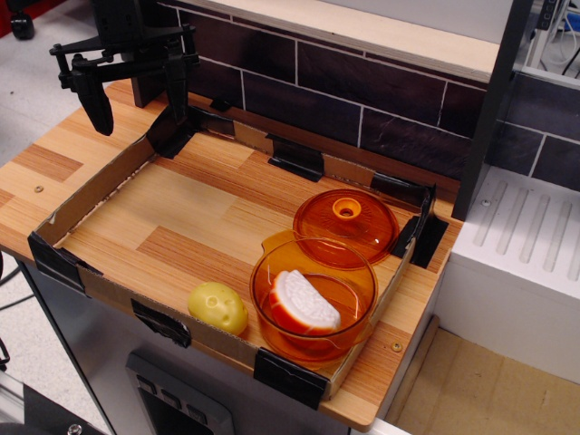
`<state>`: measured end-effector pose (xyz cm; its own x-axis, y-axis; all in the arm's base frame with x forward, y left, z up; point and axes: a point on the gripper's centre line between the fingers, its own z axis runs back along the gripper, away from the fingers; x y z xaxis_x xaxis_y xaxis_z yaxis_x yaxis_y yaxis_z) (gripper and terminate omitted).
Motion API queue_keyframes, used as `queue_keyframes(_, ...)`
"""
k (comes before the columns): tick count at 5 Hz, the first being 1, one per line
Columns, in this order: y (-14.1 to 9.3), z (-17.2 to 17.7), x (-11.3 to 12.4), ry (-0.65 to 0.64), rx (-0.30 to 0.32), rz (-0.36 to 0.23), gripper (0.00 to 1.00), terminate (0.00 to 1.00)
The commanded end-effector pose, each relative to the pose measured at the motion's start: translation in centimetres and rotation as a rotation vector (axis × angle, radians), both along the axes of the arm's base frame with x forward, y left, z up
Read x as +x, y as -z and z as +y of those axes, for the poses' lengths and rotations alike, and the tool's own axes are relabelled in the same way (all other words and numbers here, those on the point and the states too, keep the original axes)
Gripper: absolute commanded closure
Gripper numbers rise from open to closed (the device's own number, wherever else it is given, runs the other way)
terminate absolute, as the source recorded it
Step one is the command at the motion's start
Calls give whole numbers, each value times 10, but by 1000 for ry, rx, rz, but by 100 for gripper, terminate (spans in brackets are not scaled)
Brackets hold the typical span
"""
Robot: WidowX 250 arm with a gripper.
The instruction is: Take sushi out of pot
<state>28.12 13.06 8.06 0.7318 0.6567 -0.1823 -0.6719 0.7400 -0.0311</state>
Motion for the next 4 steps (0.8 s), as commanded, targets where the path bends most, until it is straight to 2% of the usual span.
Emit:
queue_keyframes(1, 0, 0, 0, 0, 0, 0, 0, 0)
queue_keyframes(2, -5, -5, -4, -117, 81, -68, 0, 0)
queue_keyframes(3, -11, -14, -7, -154, 85, -85, 0, 0)
queue_keyframes(4, -24, -27, -13, -177, 66, -102, 0, 0)
